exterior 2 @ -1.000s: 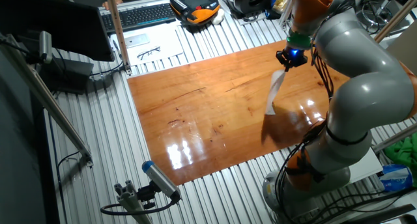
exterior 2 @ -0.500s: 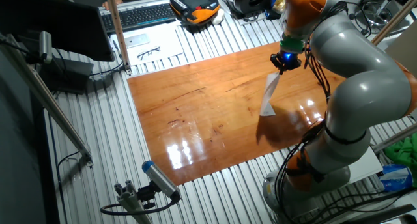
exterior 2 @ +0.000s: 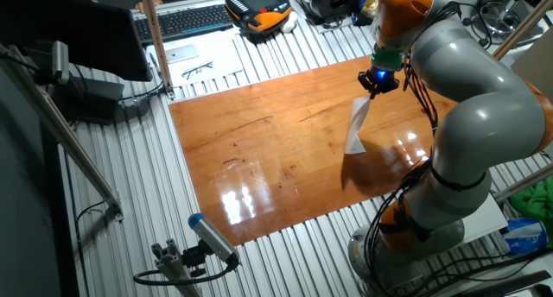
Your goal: Flip over and spread out the paper that is laid flat on the table
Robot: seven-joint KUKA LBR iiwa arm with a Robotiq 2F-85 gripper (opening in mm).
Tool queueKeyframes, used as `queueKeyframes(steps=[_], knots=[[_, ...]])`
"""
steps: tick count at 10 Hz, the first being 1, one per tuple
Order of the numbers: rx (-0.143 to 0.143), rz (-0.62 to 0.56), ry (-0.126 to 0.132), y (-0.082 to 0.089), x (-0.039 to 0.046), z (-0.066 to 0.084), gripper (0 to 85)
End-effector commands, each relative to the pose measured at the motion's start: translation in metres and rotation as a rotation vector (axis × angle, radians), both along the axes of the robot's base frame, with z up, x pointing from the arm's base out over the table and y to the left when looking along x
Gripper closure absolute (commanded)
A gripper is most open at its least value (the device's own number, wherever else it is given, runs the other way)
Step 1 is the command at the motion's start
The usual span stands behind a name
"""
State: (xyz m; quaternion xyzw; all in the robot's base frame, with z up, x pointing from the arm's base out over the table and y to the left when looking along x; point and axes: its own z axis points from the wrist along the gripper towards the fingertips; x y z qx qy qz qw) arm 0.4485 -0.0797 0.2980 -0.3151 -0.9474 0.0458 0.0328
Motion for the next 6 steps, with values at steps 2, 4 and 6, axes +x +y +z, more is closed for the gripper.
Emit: queueKeyframes(steps=[2,4,6], knots=[[-0.027,0.009,-0.024,0.009,0.0013,-0.021,85.0],[-0.036,0.006,-0.019,0.014,0.0005,-0.030,85.0],[-0.036,0.007,-0.010,0.014,0.0011,-0.032,85.0]])
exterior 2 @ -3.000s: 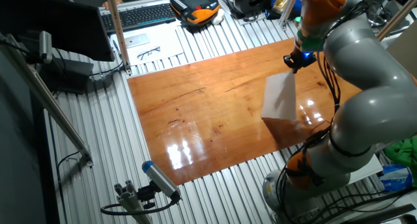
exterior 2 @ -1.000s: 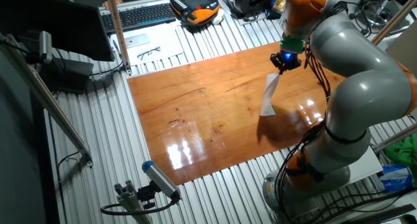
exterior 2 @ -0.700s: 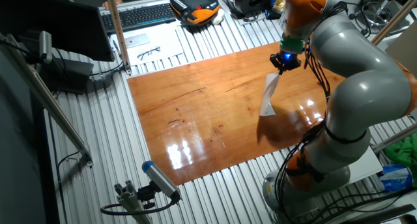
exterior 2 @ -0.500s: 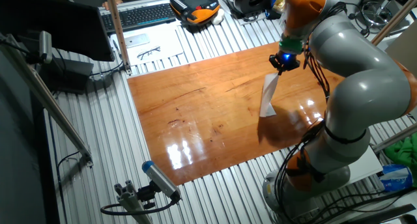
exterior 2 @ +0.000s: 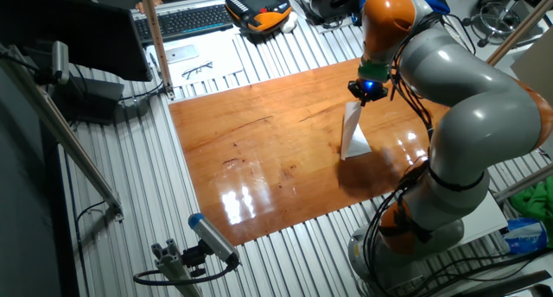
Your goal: Flip over and spread out the paper that is laid flat on the table
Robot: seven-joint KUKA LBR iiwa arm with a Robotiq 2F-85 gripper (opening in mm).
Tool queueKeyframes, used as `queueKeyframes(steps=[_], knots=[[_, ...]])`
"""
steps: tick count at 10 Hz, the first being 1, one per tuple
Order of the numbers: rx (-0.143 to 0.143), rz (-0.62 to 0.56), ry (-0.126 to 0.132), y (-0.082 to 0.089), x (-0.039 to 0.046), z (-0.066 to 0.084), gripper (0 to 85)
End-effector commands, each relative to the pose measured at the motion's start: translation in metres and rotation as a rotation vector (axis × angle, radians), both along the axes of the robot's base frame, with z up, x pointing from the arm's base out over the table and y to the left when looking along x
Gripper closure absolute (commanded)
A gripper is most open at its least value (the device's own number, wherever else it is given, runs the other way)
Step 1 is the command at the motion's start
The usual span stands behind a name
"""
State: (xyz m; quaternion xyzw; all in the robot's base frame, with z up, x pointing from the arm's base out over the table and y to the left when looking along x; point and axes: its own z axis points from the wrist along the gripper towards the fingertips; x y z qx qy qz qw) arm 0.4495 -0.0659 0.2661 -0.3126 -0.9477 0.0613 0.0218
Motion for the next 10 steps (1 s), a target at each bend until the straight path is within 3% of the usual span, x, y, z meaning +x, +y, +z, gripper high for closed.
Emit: queueKeyframes(steps=[1,3,5,8,9,10], knots=[[0.002,0.000,-0.002,0.000,0.0001,0.000,85.0],[0.020,-0.002,-0.001,0.002,-0.0006,-0.003,85.0],[0.000,-0.002,-0.007,0.008,-0.0039,-0.012,85.0],[0.043,0.001,-0.011,0.007,-0.0034,-0.012,85.0],[0.040,0.016,-0.005,0.007,-0.0034,-0.012,85.0],[0.016,0.037,0.011,0.007,-0.0034,-0.012,85.0]])
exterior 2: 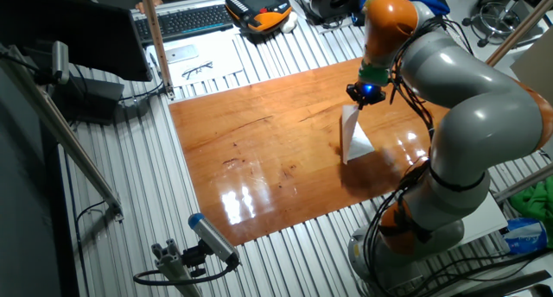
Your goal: Flip over and spread out the paper that is laid flat on the table
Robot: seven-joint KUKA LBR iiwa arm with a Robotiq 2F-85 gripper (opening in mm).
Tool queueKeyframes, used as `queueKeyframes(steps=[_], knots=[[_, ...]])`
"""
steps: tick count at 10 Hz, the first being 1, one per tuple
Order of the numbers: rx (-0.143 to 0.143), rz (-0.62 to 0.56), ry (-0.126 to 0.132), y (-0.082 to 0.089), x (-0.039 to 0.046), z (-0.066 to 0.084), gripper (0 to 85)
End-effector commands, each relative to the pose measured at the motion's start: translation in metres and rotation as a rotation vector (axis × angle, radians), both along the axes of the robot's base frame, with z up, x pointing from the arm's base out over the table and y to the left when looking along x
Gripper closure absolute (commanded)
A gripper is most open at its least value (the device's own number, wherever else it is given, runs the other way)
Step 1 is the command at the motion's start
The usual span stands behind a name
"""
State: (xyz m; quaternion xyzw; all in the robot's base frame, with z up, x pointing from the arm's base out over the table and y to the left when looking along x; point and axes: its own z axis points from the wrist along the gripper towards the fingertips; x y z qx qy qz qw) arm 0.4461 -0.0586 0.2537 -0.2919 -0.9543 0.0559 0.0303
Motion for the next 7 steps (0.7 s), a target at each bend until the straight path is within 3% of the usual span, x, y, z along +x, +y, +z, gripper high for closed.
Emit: queueKeyframes(steps=[1,2,3,6,7], knots=[[0.030,0.031,0.029,0.0000,0.0000,-0.0001,85.0],[0.111,0.080,0.047,0.0000,0.0000,-0.0001,85.0],[0.140,0.122,0.043,0.0000,0.0000,-0.0001,85.0],[0.153,0.120,0.042,0.0000,0.0000,-0.0001,85.0],[0.102,0.088,0.035,0.0000,0.0000,-0.0001,85.0]])
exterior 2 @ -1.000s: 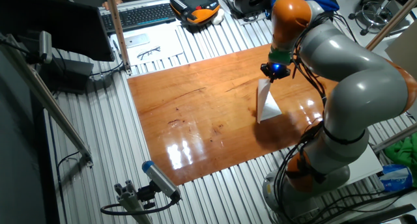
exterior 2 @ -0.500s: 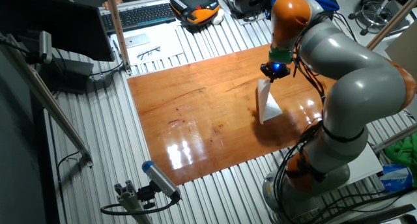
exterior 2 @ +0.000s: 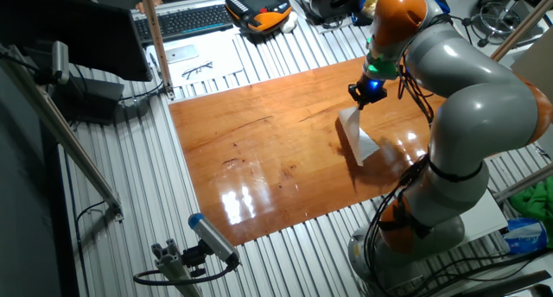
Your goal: Flip over and spread out the paper that is laid flat on the table
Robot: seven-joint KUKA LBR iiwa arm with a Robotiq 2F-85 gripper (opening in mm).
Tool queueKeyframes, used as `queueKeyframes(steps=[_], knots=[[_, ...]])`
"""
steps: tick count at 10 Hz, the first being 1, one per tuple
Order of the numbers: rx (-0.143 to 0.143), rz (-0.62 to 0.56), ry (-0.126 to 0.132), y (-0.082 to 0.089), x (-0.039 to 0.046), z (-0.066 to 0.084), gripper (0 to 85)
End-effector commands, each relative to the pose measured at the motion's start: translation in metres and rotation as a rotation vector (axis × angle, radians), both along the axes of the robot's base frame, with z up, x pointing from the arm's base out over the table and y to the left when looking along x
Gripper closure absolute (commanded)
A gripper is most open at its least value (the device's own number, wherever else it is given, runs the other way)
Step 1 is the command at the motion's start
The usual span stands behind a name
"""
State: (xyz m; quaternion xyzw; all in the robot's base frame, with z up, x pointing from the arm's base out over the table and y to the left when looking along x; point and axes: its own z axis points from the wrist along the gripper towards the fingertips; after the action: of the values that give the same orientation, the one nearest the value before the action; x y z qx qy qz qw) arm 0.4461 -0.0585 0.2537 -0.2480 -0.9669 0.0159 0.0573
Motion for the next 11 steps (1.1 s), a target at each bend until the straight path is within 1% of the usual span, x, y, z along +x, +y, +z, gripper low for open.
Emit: queueKeyframes(steps=[1,2,3,4,5,6,7,8,9,10,11], knots=[[-0.033,-0.040,-0.001,0.000,0.0000,0.000,85.0],[-0.063,-0.092,0.000,0.000,0.0000,0.000,85.0],[-0.068,-0.165,-0.001,0.000,0.0029,-0.003,85.0],[-0.078,-0.225,-0.008,0.003,0.0078,-0.008,85.0],[-0.092,-0.278,-0.031,0.008,0.0146,-0.018,85.0],[-0.109,-0.301,-0.051,0.012,0.0215,-0.029,85.0],[-0.122,-0.310,-0.069,0.015,0.0288,-0.040,85.0],[-0.132,-0.309,-0.080,0.017,0.0360,-0.053,85.0],[-0.122,-0.309,-0.091,0.018,0.0437,-0.069,85.0],[-0.117,-0.311,-0.104,0.020,0.0480,-0.081,85.0],[-0.114,-0.313,-0.111,0.021,0.0507,-0.089,85.0]])
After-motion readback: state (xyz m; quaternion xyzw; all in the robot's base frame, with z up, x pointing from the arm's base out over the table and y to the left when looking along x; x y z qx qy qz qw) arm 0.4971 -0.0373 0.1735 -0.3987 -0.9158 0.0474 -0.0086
